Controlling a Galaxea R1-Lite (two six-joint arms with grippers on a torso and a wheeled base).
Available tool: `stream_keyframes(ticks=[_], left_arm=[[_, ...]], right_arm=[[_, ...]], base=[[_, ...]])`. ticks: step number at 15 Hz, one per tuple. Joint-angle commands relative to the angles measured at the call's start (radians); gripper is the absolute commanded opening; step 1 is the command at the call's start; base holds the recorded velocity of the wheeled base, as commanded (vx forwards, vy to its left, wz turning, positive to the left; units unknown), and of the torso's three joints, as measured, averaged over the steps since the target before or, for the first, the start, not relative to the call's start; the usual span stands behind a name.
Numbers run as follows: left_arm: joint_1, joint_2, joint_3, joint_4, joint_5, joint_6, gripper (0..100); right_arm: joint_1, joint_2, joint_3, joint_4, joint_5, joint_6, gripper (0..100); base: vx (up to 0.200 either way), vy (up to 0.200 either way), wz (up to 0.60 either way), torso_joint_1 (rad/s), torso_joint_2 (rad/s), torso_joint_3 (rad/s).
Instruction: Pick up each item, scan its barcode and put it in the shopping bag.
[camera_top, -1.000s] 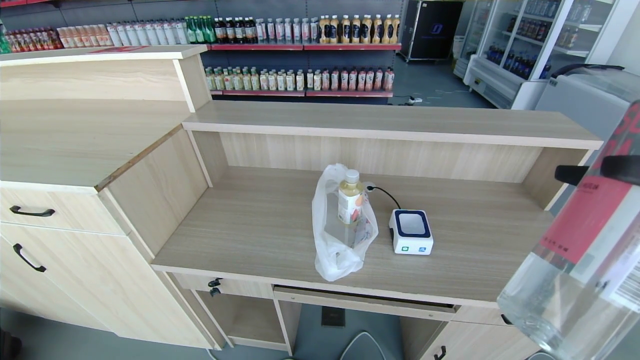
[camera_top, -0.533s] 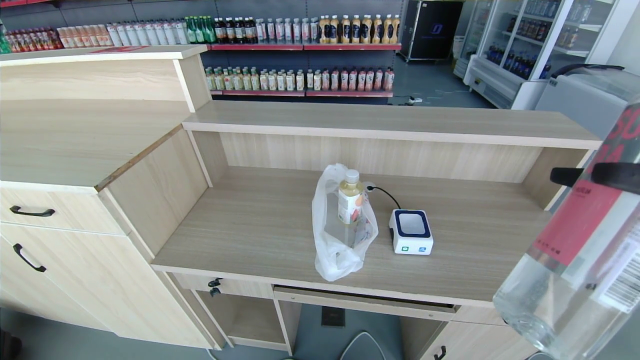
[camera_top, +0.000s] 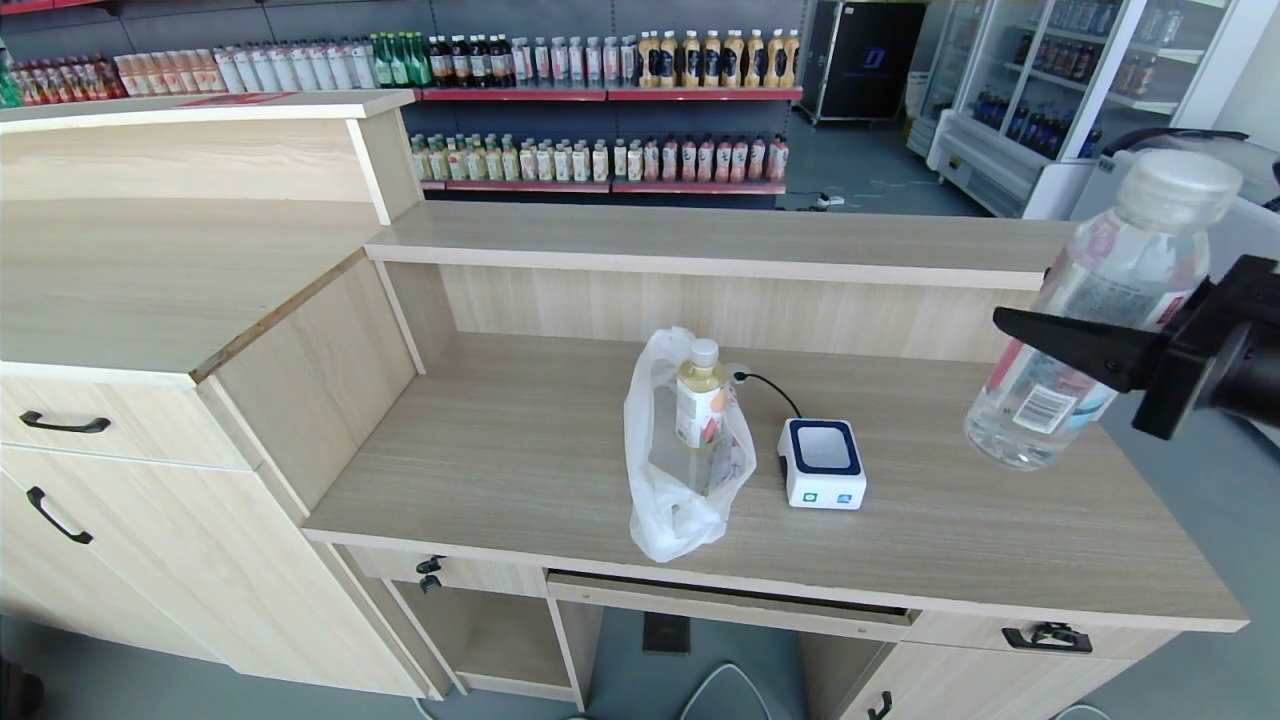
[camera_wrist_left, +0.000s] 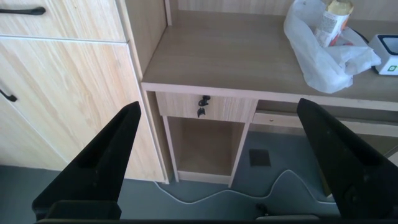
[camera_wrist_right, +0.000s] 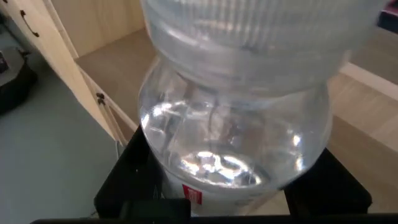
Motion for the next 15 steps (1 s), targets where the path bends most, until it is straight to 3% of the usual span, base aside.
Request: stream_keyframes(ticks=[1,7,10,13,15], left_arm=[[0.0,0.0,0.0,0.0,0.0,0.0,100],[0.0,0.0,0.0,0.0,0.0,0.0,100],[0.0,0.0,0.0,0.0,0.0,0.0,100],[0.0,0.0,0.0,0.0,0.0,0.0,100],[0.0,0.0,0.0,0.0,0.0,0.0,100]], right_arm=[[-0.161,0.258,0.111,-0.292,-0.069,-0.182,0],[-0.251,0.52,0.189,-0.794,-0.067,-0.509,0],[-0.257,0.617,0.151,-0.892,-0.044,-0.557,0],[-0.259,0.677,0.146,-0.966,-0.027,-0.613,0],[-0.259,0.73,0.125,-1.015,0.037,-0.621,0]], base=[[0.0,0.0,0.0,0.0,0.0,0.0],[0.0,0.0,0.0,0.0,0.0,0.0],[0.0,0.0,0.0,0.0,0.0,0.0],[0.0,0.0,0.6,0.001,0.0,0.001],[0.0,0.0,0.3,0.001,0.0,0.004]])
